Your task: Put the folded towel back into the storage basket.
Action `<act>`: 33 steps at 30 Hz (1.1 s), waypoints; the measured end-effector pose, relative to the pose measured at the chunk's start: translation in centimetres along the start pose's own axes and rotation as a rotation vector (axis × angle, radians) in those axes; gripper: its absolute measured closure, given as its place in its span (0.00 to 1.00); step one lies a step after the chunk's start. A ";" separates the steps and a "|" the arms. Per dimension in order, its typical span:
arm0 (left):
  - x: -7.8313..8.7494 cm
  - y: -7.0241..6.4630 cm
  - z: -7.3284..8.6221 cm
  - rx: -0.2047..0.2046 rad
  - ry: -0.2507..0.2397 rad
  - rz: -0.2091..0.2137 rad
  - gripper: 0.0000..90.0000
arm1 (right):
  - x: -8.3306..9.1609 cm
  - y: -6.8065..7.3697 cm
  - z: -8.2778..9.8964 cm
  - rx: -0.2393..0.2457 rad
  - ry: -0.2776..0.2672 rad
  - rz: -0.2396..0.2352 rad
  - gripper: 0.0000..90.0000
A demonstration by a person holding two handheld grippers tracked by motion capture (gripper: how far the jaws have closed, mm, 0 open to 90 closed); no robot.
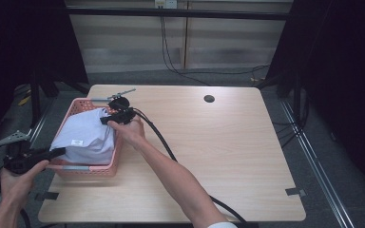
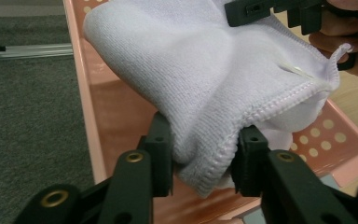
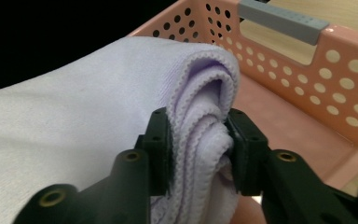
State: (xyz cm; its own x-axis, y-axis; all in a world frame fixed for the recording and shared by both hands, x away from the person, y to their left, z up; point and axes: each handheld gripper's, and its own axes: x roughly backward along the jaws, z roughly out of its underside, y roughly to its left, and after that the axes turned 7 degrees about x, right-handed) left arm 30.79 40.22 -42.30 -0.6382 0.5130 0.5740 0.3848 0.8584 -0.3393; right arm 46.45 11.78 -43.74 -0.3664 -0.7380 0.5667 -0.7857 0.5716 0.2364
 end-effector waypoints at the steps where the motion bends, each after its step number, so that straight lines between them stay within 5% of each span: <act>1: -0.1 -0.1 0.1 -0.011 0.007 -0.008 0.65 | 0.0 0.0 0.0 -0.002 0.005 0.000 0.63; 9: 1.1 -1.6 0.0 -0.034 -0.027 -0.019 0.37 | 1.5 -1.0 -0.7 0.035 -0.039 0.032 0.46; 15: 0.7 -3.3 -0.3 -0.031 -0.056 -0.016 0.40 | 4.4 -1.8 -0.2 0.066 -0.076 -0.014 0.43; 24: -1.6 -8.1 -0.7 -0.080 -0.067 0.024 0.43 | 10.4 -3.1 2.6 0.132 -0.099 -0.068 0.43; 33: -4.9 -13.0 0.6 -0.129 -0.041 0.108 0.44 | 16.9 -4.1 7.3 0.148 -0.126 -0.042 0.44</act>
State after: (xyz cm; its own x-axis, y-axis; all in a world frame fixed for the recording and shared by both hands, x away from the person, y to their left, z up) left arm 28.53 26.56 -41.13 -0.6141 0.6041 0.5079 0.5333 0.7920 -0.2972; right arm 39.86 -5.68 -40.96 -0.3841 -0.8041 0.4538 -0.8628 0.4875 0.1335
